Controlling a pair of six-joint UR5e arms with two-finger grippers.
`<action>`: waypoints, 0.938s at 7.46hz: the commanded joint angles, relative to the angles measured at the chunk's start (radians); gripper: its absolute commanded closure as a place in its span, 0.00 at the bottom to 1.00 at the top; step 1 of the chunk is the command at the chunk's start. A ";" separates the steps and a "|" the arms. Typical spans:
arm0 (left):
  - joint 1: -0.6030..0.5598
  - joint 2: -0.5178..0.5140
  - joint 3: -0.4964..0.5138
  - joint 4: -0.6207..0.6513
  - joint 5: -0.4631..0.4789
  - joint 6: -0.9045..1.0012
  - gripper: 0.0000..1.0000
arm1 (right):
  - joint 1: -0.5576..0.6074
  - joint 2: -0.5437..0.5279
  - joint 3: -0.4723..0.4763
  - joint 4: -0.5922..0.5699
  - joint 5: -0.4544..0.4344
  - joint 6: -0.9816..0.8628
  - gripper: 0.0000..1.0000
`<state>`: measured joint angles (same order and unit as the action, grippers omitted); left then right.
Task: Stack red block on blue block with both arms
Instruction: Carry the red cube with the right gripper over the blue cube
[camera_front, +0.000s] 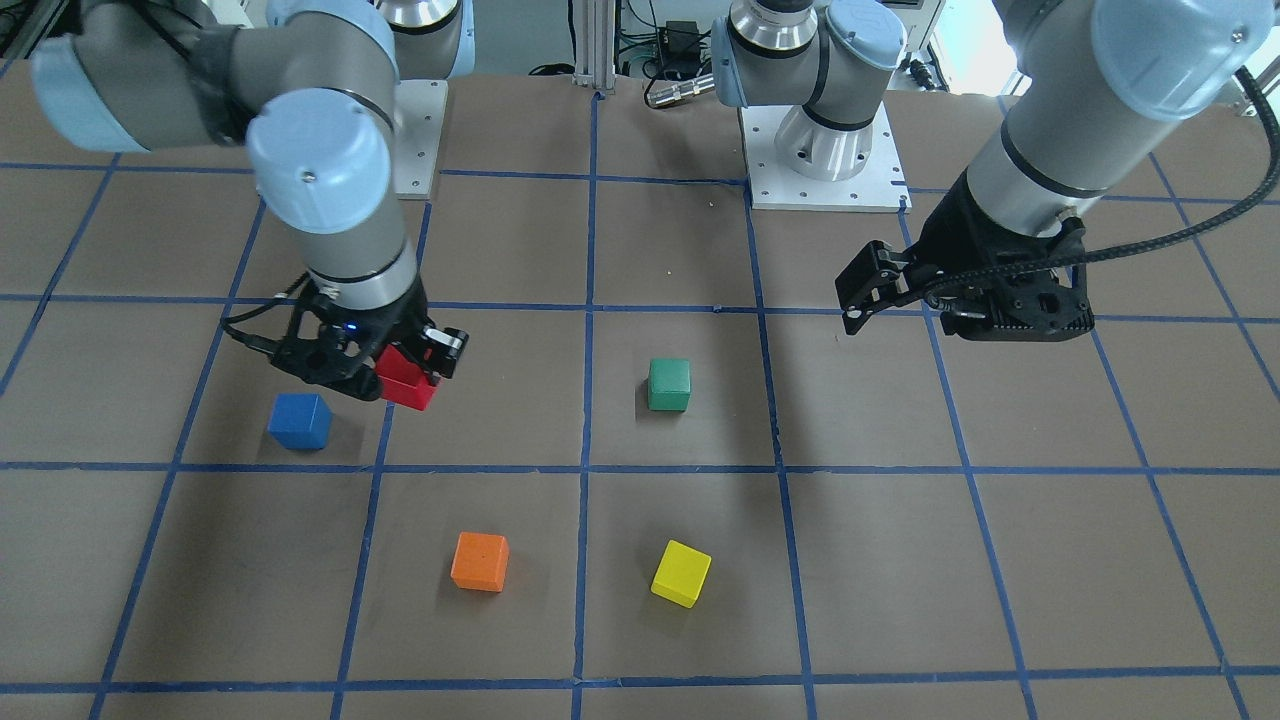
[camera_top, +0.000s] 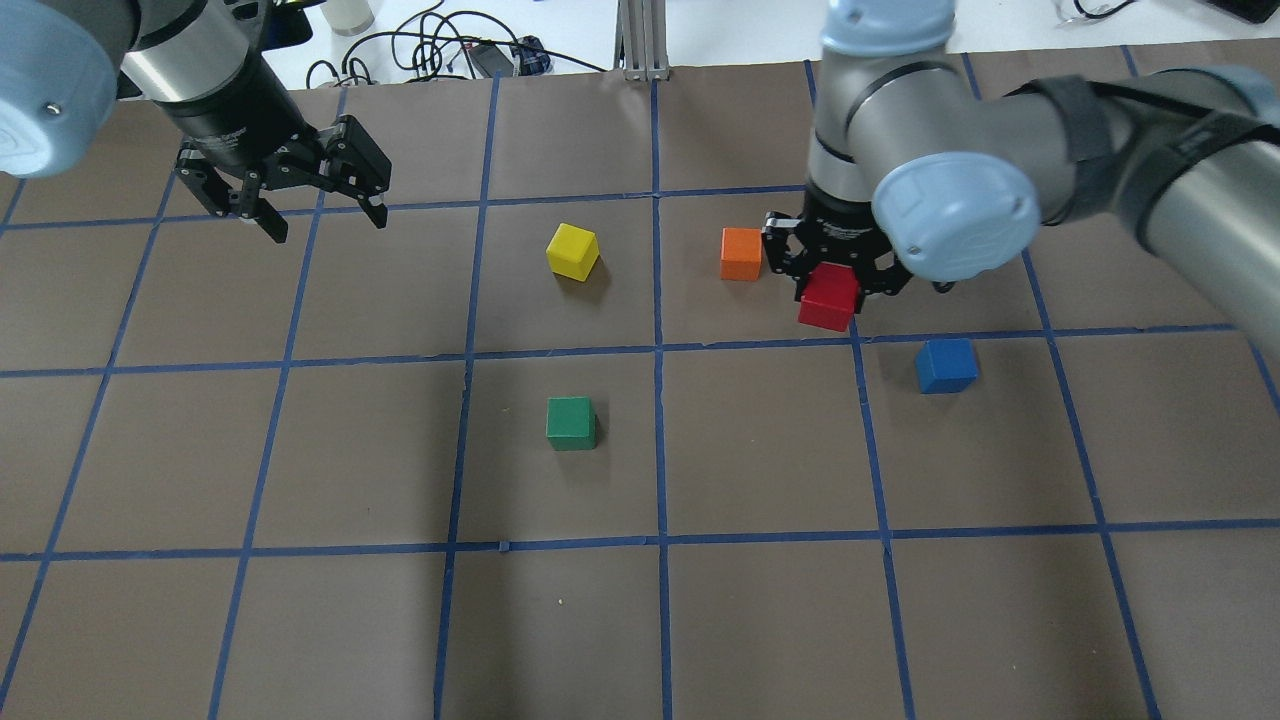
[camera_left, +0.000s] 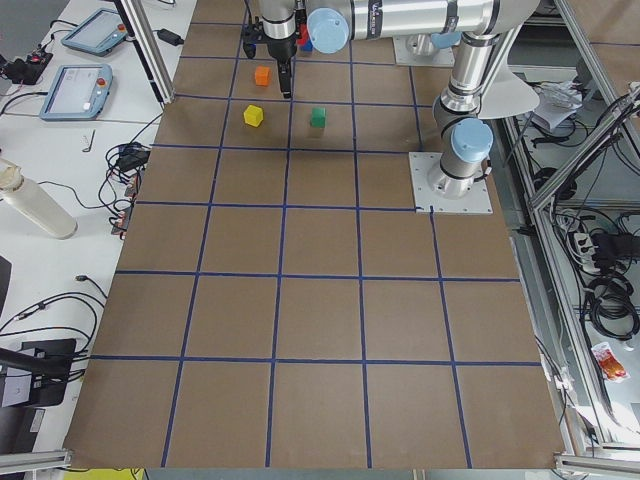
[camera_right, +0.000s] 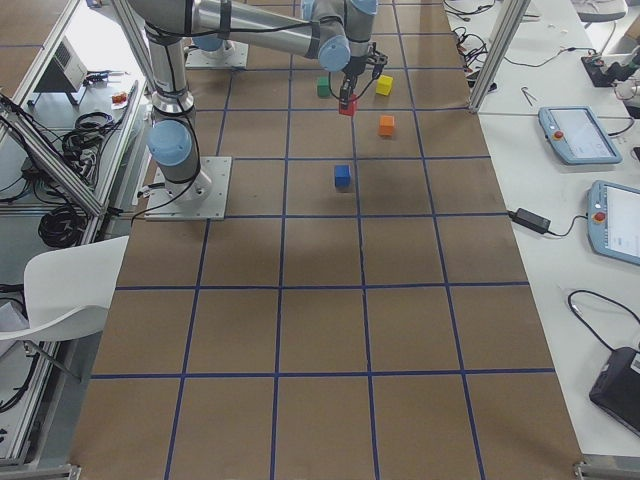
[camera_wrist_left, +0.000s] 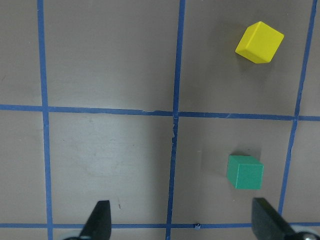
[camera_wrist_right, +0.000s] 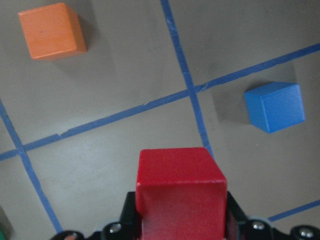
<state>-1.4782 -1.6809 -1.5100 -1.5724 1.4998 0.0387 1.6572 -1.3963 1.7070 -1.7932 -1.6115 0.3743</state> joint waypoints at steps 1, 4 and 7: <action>-0.002 0.003 0.001 0.003 -0.001 0.006 0.00 | -0.155 -0.049 0.110 -0.047 0.002 -0.280 1.00; -0.002 -0.006 -0.001 0.006 0.000 0.007 0.00 | -0.233 -0.012 0.288 -0.366 -0.002 -0.466 1.00; -0.002 -0.006 -0.001 0.006 0.000 0.007 0.00 | -0.272 0.002 0.310 -0.380 -0.005 -0.497 1.00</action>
<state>-1.4803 -1.6861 -1.5110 -1.5663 1.5006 0.0464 1.3935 -1.3981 2.0077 -2.1659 -1.6151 -0.1248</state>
